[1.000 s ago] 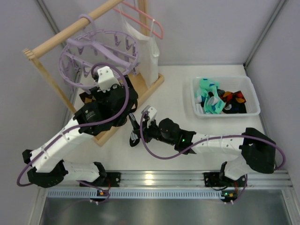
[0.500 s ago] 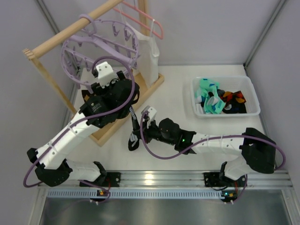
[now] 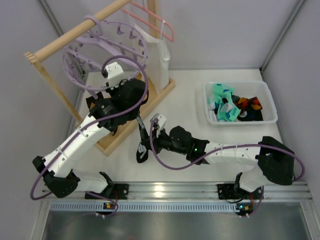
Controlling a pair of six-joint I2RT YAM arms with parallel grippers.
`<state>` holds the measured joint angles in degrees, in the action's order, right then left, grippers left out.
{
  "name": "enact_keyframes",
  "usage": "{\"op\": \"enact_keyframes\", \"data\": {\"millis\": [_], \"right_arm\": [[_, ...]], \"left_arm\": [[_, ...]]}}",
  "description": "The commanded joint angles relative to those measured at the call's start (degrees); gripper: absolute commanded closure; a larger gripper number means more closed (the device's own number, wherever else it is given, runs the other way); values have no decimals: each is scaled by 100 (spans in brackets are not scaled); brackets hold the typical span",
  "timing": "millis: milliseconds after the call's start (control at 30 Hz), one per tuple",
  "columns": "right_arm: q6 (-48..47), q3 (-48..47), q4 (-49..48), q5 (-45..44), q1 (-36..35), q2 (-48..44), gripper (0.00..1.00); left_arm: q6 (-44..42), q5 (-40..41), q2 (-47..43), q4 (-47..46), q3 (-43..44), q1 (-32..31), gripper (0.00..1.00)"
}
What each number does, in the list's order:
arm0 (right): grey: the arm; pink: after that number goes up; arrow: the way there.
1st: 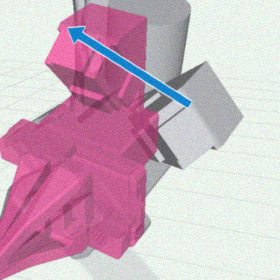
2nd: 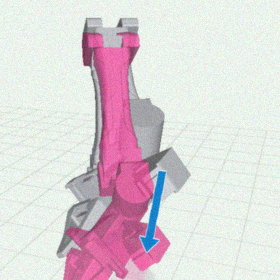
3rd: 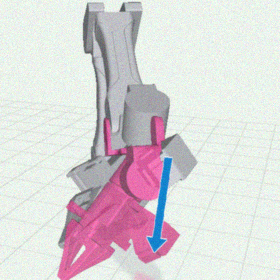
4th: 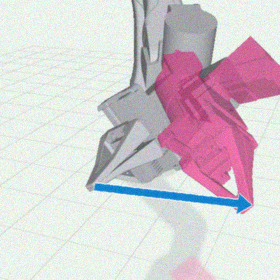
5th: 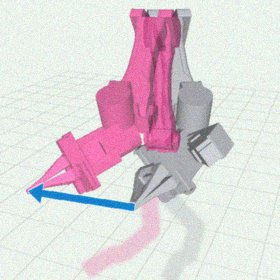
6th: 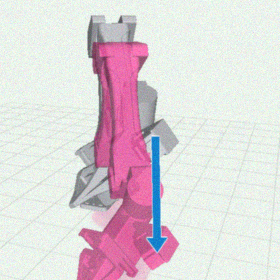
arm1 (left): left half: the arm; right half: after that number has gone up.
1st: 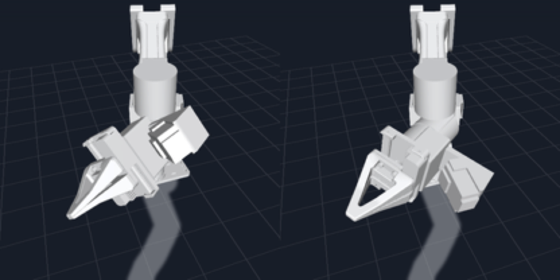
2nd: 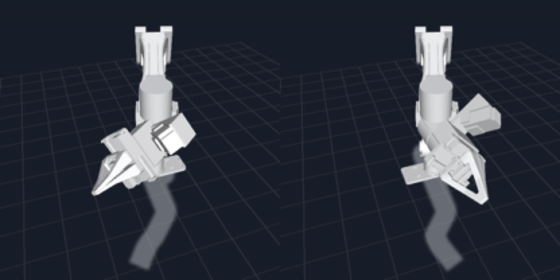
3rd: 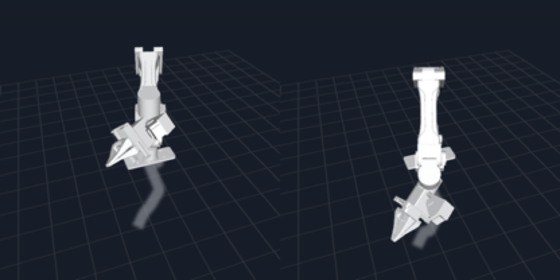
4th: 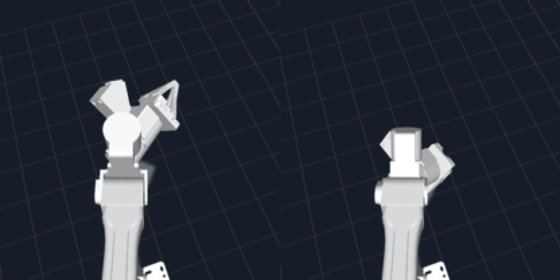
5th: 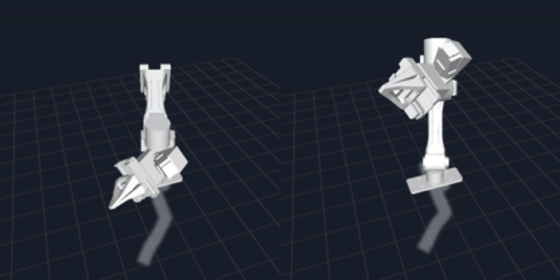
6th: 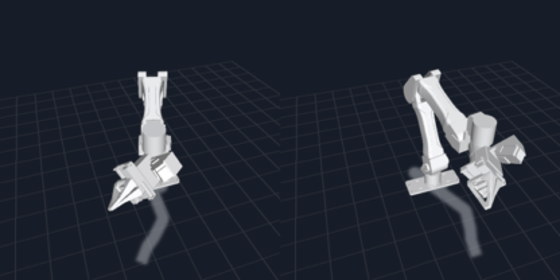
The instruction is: Remove the socks clipped to the hanger
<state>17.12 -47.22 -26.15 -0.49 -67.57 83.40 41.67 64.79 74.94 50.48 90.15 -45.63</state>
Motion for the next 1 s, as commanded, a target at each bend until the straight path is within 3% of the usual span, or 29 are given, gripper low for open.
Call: {"op": "enact_keyframes", "data": {"millis": [0,67,100,233,400,533,567,633,667,733,867,967], "right_arm": [[54,-24,-197,146,42,-157,100],[63,2,-206,137,42,-192,100],[54,81,-206,111,42,-227,100],[80,608,-119,-397,68,-648,100],[387,1180,891,-1066,507,-1877,100],[397,1128,2243,-1768,1139,-3002,100],[388,971,2846,-1840,1471,-3413,100],[231,716,3351,-2024,1886,-3706,100],[143,401,3815,-2077,2349,-3821,100],[-103,74,4117,-2035,2887,-3744,100],[-420,-865,4417,-1508,4537,-3104,100],[-587,-1366,4303,-1208,5234,-2532,100]], "left_arm": [[-141,77,-67,-434,-15,45,79],[-194,34,-67,-512,-32,45,83],[-229,7,-58,-556,-32,45,90],[-536,-317,-49,-907,-111,54,91],[-643,-870,-76,-1251,-287,63,89],[-844,-1503,-67,-1400,-235,63,69],[-958,-1679,-67,-1453,-235,63,51],[-1108,-2100,-84,-1523,-217,63,32],[-1152,-2198,-102,-1532,-217,63,17],[-1336,-2592,-172,-1532,-208,63,2],[-1758,-3426,-400,-1506,-287,63,2],[-1855,-3885,-839,-1506,-585,54,2]]}}
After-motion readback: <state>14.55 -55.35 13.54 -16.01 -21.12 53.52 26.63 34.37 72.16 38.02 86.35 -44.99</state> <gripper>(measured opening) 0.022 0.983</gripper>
